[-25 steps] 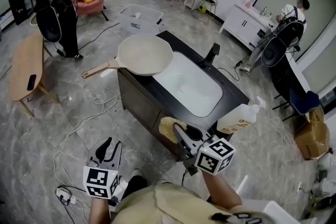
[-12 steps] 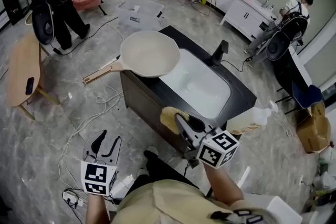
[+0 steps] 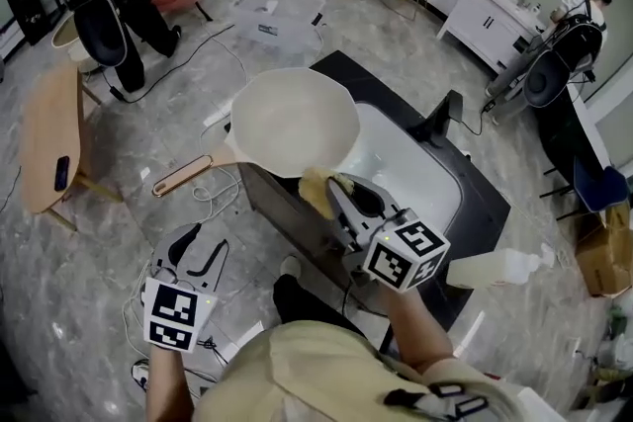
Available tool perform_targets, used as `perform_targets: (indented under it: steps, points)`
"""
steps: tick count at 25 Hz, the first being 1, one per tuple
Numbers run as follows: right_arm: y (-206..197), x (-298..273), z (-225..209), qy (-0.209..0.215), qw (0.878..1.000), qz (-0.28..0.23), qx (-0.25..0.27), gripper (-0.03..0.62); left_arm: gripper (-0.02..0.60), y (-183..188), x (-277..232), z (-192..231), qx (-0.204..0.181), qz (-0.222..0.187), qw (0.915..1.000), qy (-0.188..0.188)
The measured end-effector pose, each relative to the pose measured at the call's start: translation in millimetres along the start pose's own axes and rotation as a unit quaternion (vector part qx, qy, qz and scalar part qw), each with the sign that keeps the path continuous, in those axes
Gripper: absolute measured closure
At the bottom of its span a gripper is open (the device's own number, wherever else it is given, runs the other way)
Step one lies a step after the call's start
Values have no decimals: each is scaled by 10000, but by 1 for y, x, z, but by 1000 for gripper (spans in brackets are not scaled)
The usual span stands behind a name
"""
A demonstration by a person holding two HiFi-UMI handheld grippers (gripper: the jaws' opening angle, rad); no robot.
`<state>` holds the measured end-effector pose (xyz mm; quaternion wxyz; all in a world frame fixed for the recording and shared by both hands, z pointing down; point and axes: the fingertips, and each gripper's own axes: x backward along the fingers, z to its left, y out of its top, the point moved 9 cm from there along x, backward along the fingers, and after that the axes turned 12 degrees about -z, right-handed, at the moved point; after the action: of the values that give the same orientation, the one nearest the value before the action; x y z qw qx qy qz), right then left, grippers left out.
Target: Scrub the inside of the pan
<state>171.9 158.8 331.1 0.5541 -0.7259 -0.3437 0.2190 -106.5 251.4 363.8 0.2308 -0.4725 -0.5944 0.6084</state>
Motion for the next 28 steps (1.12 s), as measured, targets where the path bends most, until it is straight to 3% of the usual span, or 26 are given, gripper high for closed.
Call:
perform_targets:
  steps: [5,10,15,22,28]
  points:
    - [3,-46,-40,5,9998,171,129,537,399,13,-56,26,-576,549,9968,17]
    - [5,-82,-79,-107,9992,362,119,537,380,24,-110,49,-1101,996,9887,-202]
    - [2,-104,-111,-282,9986,439,81,537,379,28,-146,82,-928,1232,9874,-355]
    - [0,-145,-149,-559,9973,475,75,537,376,30,-190,98,-1150,1475,9776,-969]
    - [1,-171,-155,-795,9946,514,416,537,376,39,-211,121,-715,1298,9833,-1055]
